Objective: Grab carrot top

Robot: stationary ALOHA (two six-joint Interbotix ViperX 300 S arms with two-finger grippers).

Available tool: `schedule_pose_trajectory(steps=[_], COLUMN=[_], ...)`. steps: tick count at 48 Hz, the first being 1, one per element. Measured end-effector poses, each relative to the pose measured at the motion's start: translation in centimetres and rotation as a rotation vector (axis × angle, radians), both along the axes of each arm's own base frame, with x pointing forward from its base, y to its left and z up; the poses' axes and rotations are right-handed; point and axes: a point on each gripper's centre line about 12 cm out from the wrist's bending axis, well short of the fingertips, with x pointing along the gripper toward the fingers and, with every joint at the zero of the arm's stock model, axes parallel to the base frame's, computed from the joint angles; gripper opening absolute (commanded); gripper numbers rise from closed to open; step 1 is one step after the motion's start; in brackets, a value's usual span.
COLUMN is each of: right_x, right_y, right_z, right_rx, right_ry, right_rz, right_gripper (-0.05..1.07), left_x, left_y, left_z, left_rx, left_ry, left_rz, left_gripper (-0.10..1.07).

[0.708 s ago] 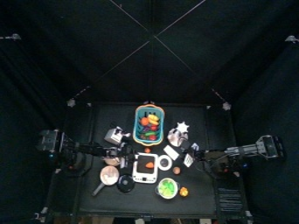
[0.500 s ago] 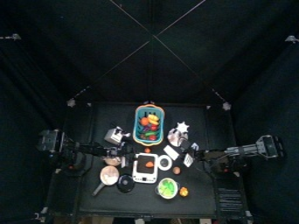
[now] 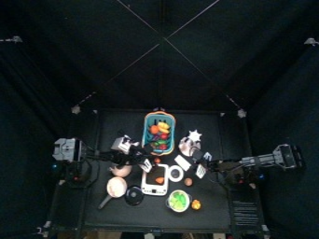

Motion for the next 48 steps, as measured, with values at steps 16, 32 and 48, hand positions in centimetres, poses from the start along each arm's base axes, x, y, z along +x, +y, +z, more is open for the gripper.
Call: schedule_pose_trajectory(steps=[16, 32, 48], right_x=[0.2, 0.4, 0.5], right_y=[0.4, 0.5, 0.5], right_z=[-0.6, -1.0, -1.1], right_rx=[-0.001, -0.004, -0.005], right_ry=[0.018, 0.032, 0.034], right_rz=[0.024, 0.031, 0.033], right_gripper=[0.73, 0.73, 0.73], left_x=[0.1, 0.5, 0.6], left_y=[0.6, 0.9, 1.8], left_z=[-0.2, -1.7, -2.1], left_rx=[0.028, 0.029, 0.027], left_ry=[0.028, 0.074, 0.076], left_rz=[-0.039, -0.052, -0.027], left_gripper=[1.02, 1.02, 1.02])
